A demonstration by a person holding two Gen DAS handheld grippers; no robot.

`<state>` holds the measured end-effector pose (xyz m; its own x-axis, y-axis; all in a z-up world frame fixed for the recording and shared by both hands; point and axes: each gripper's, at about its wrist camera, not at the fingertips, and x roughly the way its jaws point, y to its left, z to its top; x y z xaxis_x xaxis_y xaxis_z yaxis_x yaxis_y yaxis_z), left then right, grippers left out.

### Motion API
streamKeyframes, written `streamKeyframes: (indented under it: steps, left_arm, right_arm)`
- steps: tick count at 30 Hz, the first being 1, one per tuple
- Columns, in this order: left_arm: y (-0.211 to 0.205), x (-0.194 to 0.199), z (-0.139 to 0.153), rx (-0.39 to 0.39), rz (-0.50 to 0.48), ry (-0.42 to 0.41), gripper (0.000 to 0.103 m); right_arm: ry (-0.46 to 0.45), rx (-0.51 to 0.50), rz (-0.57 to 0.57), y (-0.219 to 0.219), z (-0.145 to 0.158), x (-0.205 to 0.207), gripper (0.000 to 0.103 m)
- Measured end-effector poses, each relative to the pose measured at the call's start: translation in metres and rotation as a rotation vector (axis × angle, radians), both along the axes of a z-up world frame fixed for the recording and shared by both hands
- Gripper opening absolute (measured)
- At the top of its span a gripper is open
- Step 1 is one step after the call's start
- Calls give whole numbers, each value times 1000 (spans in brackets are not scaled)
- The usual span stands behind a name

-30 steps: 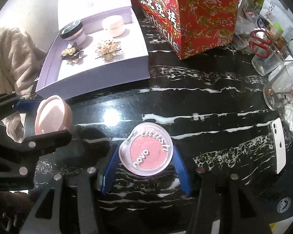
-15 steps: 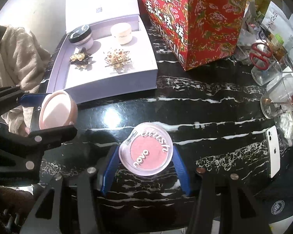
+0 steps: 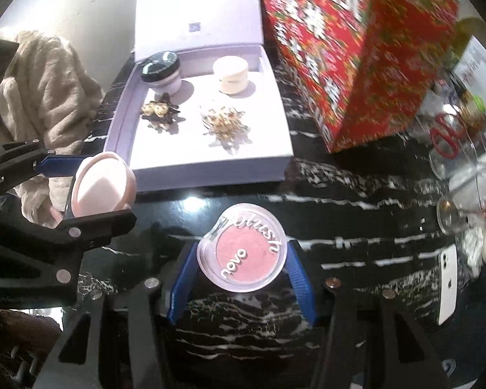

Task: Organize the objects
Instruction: 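Carry the white compact with the left gripper while the right gripper carries the blush compact to the box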

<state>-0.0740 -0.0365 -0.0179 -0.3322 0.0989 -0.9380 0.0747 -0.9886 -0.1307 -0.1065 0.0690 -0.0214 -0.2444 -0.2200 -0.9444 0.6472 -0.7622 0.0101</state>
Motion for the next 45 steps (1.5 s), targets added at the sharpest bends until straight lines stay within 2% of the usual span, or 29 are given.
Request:
streamKeyframes:
  steps: [10,30,45]
  left_arm:
    - [-33,-12,6,-5,72,3,68]
    - [-93,-55,-4,-7,195,-12,68]
    - [-125,-85,-9,-5,221,2,68]
  right_arm:
    - [5,-5,64,-34,3,-21,56]
    - [24,7,140,-94,-8,-81,56]
    - [39,12,167,-128,-17,-113,56]
